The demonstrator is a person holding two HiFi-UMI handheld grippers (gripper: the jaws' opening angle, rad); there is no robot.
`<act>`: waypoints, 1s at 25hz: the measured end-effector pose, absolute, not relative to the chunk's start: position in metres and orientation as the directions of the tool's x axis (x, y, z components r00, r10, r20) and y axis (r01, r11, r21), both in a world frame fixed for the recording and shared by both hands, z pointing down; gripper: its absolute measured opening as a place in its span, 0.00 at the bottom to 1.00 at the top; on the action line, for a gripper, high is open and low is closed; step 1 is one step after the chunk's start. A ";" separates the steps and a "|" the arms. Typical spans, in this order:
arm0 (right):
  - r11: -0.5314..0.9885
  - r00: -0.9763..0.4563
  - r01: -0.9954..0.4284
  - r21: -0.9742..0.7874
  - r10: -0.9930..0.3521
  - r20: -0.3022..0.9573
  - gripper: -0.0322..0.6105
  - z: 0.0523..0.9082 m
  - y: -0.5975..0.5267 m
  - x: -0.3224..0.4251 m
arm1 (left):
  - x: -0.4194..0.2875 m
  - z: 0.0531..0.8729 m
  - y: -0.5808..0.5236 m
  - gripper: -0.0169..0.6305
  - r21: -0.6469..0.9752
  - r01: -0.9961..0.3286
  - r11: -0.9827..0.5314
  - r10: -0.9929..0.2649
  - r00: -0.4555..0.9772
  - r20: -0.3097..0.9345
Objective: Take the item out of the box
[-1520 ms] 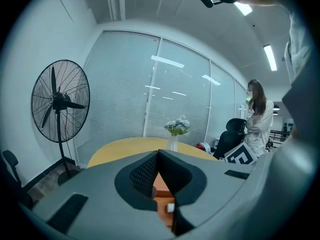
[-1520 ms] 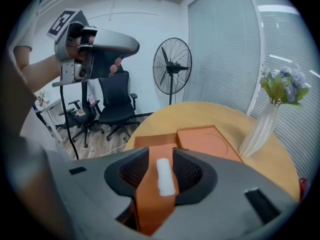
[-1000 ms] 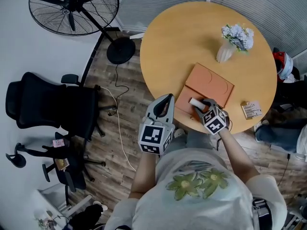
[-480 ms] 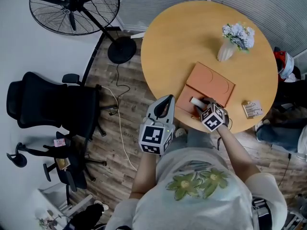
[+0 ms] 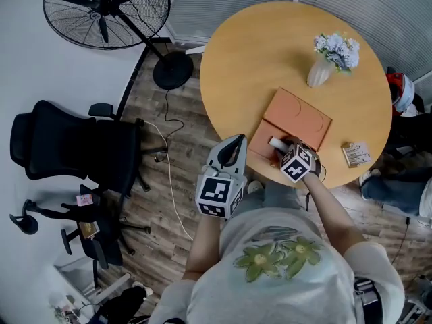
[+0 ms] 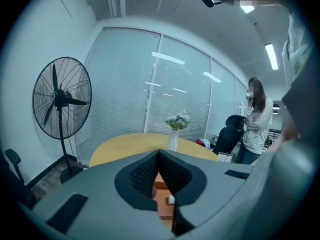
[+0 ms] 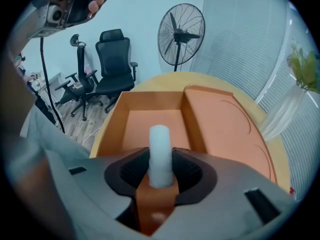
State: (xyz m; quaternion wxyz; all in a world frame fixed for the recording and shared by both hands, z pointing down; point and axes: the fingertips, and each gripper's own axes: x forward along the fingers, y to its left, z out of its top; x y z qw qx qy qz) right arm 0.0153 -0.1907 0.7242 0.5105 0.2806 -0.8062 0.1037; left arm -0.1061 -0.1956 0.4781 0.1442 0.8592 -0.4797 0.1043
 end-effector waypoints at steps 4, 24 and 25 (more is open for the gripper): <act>0.819 -0.314 -0.559 0.131 -0.356 0.880 0.29 0.728 -0.192 0.015 | -0.106 0.479 -0.194 0.03 0.150 -0.854 -0.499 -0.793 0.519 0.319; 0.822 -0.329 -0.560 0.101 -0.333 0.884 0.27 0.725 -0.191 0.014 | -0.102 0.488 -0.190 0.03 0.161 -0.853 -0.497 -0.783 0.521 0.340; 0.821 -0.332 -0.562 0.101 -0.335 0.882 0.27 0.724 -0.192 0.014 | -0.102 0.488 -0.189 0.03 0.161 -0.852 -0.498 -0.782 0.521 0.341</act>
